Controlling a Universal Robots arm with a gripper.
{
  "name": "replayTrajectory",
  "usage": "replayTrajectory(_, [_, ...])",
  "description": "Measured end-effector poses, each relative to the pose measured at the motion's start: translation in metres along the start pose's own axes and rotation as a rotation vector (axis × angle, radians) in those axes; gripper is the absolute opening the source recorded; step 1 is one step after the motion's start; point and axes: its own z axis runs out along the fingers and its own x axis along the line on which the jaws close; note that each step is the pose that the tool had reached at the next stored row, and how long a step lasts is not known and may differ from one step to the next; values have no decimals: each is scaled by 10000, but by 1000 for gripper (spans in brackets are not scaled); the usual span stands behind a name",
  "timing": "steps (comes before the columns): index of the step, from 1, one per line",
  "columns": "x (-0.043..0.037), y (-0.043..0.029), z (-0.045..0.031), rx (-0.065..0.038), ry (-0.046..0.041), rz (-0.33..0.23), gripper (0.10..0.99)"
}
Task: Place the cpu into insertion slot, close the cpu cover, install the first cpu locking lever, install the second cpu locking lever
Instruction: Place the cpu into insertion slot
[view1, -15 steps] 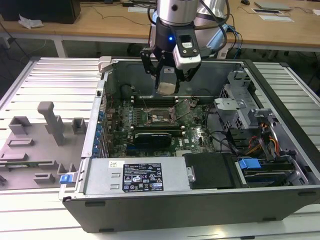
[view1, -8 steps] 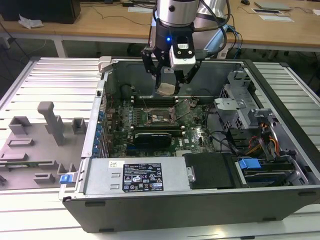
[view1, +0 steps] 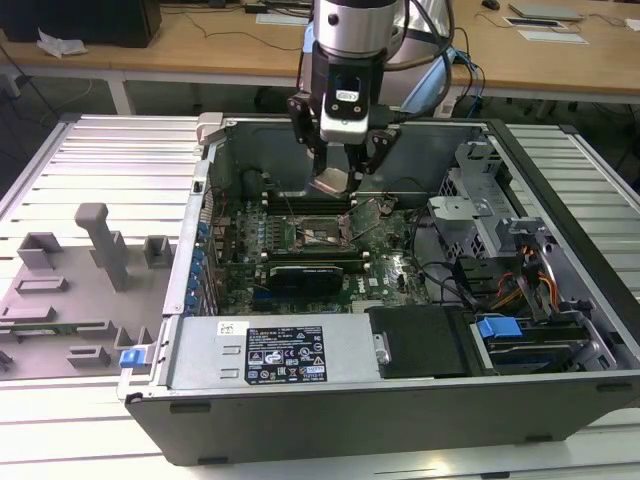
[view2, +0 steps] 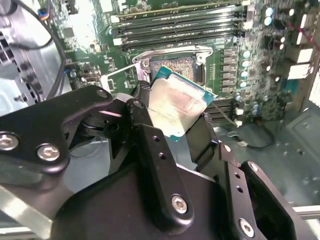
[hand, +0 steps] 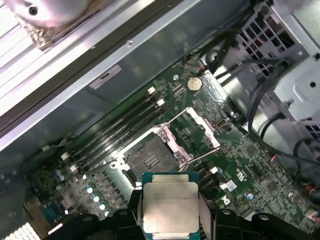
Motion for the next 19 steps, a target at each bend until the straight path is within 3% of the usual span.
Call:
replayTrajectory(8, [-1,-2,51,-23,-72,1706,541])
replayTrajectory(17, [-1,-3,74,-63,-177,4237,541])
replayTrajectory(19, [-1,-3,76,-68,-190,4563,541])
